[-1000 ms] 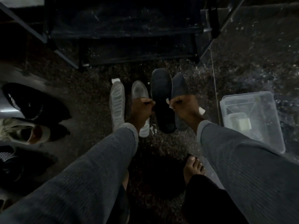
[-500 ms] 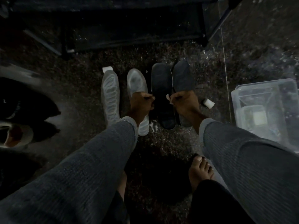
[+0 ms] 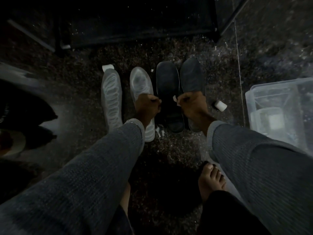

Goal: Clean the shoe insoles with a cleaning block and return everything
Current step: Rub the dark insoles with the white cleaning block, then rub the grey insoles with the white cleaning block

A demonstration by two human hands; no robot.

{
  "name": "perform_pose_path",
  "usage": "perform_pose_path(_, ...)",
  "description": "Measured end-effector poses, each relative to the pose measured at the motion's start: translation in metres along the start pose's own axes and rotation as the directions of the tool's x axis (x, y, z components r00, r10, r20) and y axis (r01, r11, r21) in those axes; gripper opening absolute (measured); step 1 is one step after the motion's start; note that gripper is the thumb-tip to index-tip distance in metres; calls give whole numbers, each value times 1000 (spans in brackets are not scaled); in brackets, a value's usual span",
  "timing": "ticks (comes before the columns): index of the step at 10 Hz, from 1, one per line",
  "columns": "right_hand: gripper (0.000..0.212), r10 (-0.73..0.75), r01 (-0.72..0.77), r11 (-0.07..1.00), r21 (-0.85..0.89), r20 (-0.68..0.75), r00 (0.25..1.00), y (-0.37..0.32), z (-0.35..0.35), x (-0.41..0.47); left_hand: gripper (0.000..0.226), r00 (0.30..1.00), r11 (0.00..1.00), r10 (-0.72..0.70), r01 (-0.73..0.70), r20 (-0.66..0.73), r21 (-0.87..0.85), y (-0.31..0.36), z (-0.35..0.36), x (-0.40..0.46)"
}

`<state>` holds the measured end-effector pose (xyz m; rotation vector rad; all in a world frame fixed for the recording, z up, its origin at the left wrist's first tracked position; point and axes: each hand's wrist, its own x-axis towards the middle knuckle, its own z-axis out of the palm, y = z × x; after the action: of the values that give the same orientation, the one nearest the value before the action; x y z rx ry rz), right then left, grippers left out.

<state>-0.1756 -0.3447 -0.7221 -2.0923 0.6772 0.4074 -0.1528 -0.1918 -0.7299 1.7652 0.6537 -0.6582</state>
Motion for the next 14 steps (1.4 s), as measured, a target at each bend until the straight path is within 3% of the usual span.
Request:
perform_pose_path(6,26,70,-70,997,25,0,998,2,5,5,30,1000,996,28,-29,11,84,-3,-4,2)
perform_pose_path(8,17,94,-96,992,-84,-23,995,-7,-10,0,30,1000,998,20,-20,-5,55,6,-10,-11)
perform_pose_path(9,16,79,-81,994,-73,-29,996,-12,-13,-2,22,993,993,81,-72,-90,95,10,-21,-15)
perform_pose_path(10,13,73,-72,997,-23,23,997,-20,-6,-8,31,978,968,147,-112,-145,226,-3,-38,-14)
perform_pose_path(11,15,44,-47,997,63,54,998,-33,11,-19,22,940,960,163,-81,-300,267,-9,-52,-20)
perform_pose_path(12,21,-6,-2,996,85,96,995,-44,32,-28,21,918,956,142,-30,-370,293,-12,-64,-26)
perform_pose_path(14,12,-37,37,999,3,124,992,-50,55,-37,27,953,943,37,67,-302,326,-25,-73,-25)
